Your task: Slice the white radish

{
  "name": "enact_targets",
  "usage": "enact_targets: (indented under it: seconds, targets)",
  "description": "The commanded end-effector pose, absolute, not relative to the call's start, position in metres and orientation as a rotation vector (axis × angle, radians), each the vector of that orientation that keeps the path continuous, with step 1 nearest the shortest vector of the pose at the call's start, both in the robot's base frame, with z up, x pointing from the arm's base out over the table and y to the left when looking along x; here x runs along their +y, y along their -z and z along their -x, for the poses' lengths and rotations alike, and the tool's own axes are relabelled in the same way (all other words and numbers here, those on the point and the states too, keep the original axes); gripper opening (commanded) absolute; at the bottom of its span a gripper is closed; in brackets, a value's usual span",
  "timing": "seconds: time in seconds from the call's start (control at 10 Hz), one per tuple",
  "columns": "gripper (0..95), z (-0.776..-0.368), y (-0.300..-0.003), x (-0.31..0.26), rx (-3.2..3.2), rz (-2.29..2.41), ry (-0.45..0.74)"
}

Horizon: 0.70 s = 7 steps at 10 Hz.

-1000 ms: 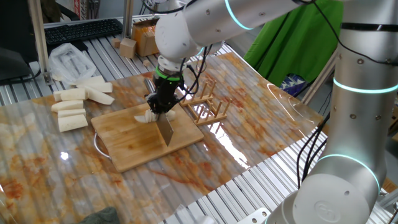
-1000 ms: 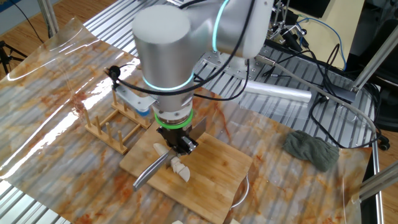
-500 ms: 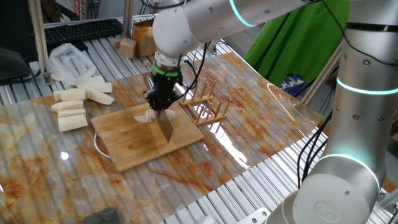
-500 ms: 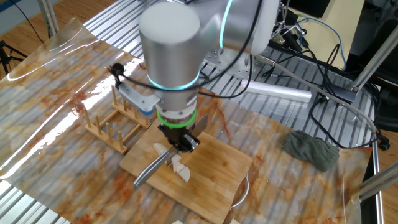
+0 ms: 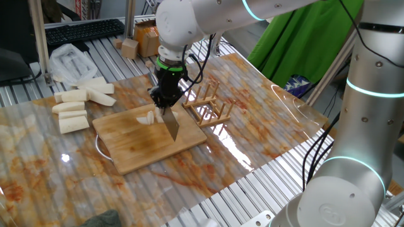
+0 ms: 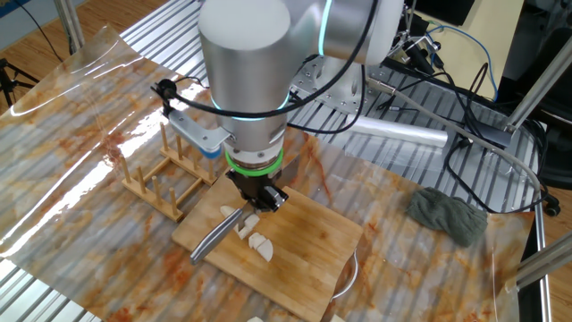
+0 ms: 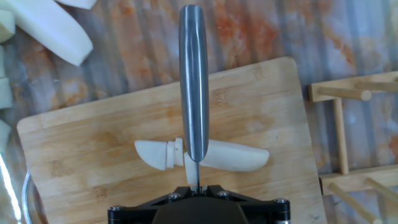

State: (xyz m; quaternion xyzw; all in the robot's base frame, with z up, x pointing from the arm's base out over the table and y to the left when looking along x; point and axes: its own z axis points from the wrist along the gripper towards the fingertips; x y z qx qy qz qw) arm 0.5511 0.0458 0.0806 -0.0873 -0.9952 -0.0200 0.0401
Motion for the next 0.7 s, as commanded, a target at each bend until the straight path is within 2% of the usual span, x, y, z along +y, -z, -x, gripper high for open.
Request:
enact_targets:
  seconds: [0.1,0.7]
  targets:
    - [0.0,-0.5503,-0.0807,0.0424,-3.050,0.260,0.064]
    - [0.0,-0.5514,-0.0775,0.0356,-3.051,0.255,0.070]
